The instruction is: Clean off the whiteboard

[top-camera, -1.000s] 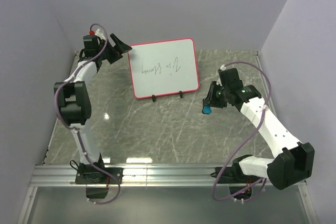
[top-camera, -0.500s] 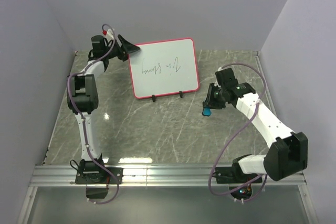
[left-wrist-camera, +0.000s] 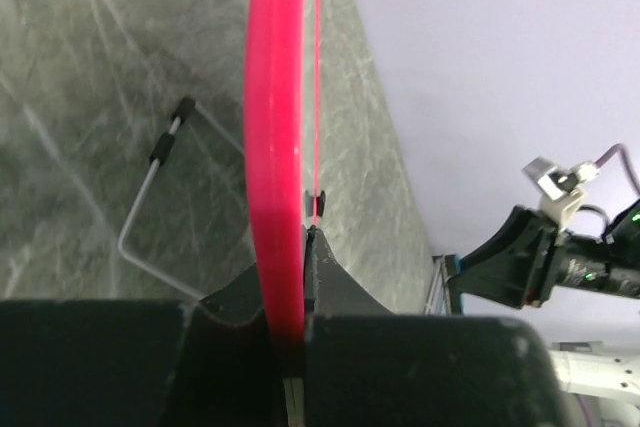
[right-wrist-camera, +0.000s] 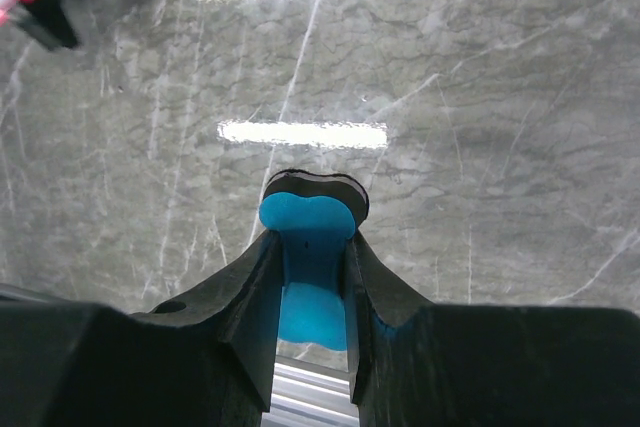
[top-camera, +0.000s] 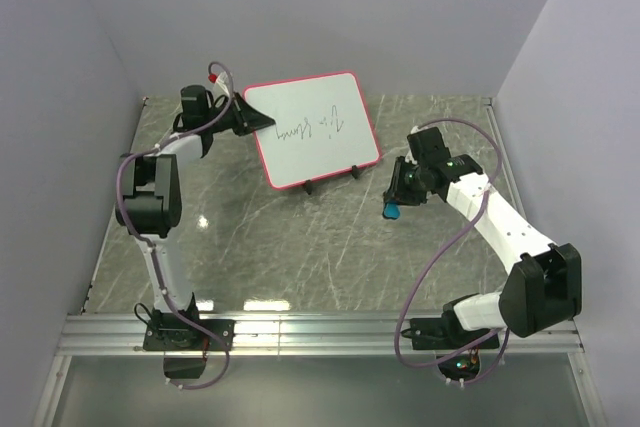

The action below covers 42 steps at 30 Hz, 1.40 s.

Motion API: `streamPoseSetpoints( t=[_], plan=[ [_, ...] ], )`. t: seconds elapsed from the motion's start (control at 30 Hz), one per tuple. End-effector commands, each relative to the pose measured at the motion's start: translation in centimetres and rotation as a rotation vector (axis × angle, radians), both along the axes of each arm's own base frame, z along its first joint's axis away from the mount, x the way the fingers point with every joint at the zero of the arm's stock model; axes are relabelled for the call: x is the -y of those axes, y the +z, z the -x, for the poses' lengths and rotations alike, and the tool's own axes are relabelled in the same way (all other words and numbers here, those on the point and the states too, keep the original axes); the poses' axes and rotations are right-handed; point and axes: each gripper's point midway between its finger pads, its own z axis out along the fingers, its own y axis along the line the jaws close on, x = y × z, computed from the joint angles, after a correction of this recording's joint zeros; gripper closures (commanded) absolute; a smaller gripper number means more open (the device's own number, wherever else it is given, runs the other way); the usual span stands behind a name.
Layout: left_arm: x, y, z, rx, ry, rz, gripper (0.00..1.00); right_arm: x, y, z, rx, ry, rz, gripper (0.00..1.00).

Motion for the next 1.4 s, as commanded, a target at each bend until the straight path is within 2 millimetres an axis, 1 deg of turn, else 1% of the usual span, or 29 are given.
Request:
streamPoseSetpoints(
  t=[0.0,0.03,0.07,0.13,0.2,0.23,0.27,0.3,0.33,0.37,0.4,0.43,0.5,0.53,0.57,0.6,0.63,0.67,0.7,0.73,0.77,0.83,0.9,0.97,1.03,1.1,1.13,1.27,1.37],
  plan=[
    [-0.3,-2.5,2.5,-0.064,0.02,-0.073,1.0,-0.8,2.7,-1.5,0.094,0.017,-0.05,1.0],
    [-0.2,-1.8,3.2,-0.052,0.02,-0.085,1.0,-0.9,2.8,-1.6,0.096,0.022,-0.057,1.0],
    [0.0,-2.6,4.1,-0.072,0.012,-0.097,1.0,-1.2,3.2,-1.9,0.113,0.021,-0.068,1.0],
    [0.3,-2.4,5.6,-0.067,0.005,-0.139,1.0,-1.9,3.9,-2.2,0.131,0.034,-0.106,1.0],
    [1.0,-3.8,7.5,-0.084,-0.007,-0.187,1.0,-2.9,5.4,-3.1,0.174,0.04,-0.164,1.0],
    [1.3,-2.9,8.5,-0.066,-0.009,-0.197,1.0,-3.7,6.1,-3.2,0.184,0.06,-0.209,1.0],
    [2.2,-4.1,10.3,-0.097,-0.032,-0.21,1.0,-4.7,7.4,-4.1,0.215,0.057,-0.263,1.0],
    [2.6,-4.3,11.2,-0.097,-0.033,-0.222,1.0,-5.4,8.2,-4.5,0.229,0.062,-0.304,1.0],
    [2.7,-3.7,11.9,-0.079,-0.02,-0.232,1.0,-6.7,9.1,-4.5,0.232,0.095,-0.37,1.0],
    [3.4,-4.8,13.6,-0.097,-0.034,-0.234,1.0,-7.8,10.4,-5.6,0.262,0.086,-0.435,1.0],
    [3.6,-5.1,14.2,-0.115,-0.017,-0.235,1.0,-8.7,11.1,-6.0,0.272,0.096,-0.472,1.0],
    [4.2,-5.3,15.8,-0.109,-0.029,-0.229,1.0,-10.5,13.1,-6.3,0.299,0.126,-0.538,1.0],
    [4.7,-5.5,17.2,-0.122,-0.024,-0.228,1.0,-12.6,13.2,-7.0,0.282,0.152,-0.567,1.0],
    [5.1,-6.7,18.4,-0.147,-0.026,-0.249,1.0,-14.6,15.1,-7.0,0.301,0.191,-0.608,1.0],
    [5.3,-7.0,18.9,-0.152,-0.023,-0.251,1.0,-16.0,14.4,-7.5,0.274,0.206,-0.613,1.0],
    [5.4,-7.0,19.4,-0.15,-0.019,-0.255,1.0,-17.2,14.6,-7.6,0.267,0.221,-0.623,1.0],
    [5.4,-7.8,20.1,-0.167,-0.016,-0.265,1.0,-18.3,16.5,-8.0,0.293,0.241,-0.645,1.0],
    [5.4,-8.0,20.5,-0.176,-0.012,-0.269,1.0,-20.3,15.4,-8.1,0.256,0.263,-0.64,1.0],
    [5.3,-7.8,20.6,-0.169,-0.005,-0.27,1.0,-21.2,15.6,-8.3,0.254,0.274,-0.645,1.0],
    [5.2,-8.1,21.0,-0.174,-0.004,-0.273,1.0,-22.3,17.4,-8.6,0.277,0.289,-0.665,1.0],
    [5.0,-8.1,20.9,-0.171,0.007,-0.281,1.0,-23.5,16.1,-9.1,0.245,0.293,-0.653,1.0],
    [4.9,-7.8,21.2,-0.168,0.013,-0.286,1.0,-25.0,16.1,-10.2,0.238,0.293,-0.651,1.0],
    [4.8,-7.5,21.1,-0.165,0.021,-0.286,1.0,-25.6,15.8,-10.8,0.237,0.286,-0.642,1.0],
    [4.9,-7.2,21.2,-0.157,0.022,-0.284,1.0,-25.9,14.6,-11.3,0.22,0.274,-0.628,1.0],
    [5.0,-7.1,21.3,-0.154,0.019,-0.288,1.0,-25.7,12.6,-11.3,0.191,0.25,-0.601,1.0],
    [5.1,-7.1,21.3,-0.153,0.017,-0.293,1.0,-25.5,11.4,-11.1,0.184,0.242,-0.587,1.0],
    [5.1,-6.8,21.3,-0.146,0.013,-0.293,1.0,-25.0,9.8,-11.0,0.169,0.23,-0.559,1.0],
    [5.2,-6.6,21.5,-0.146,0.008,-0.301,1.0,-23.6,7.3,-11.3,0.167,0.201,-0.464,1.0],
    [5.4,-6.3,21.7,-0.146,-0.004,-0.299,1.0,-23.4,6.2,-11.4,0.165,0.179,-0.446,1.0]
  ],
)
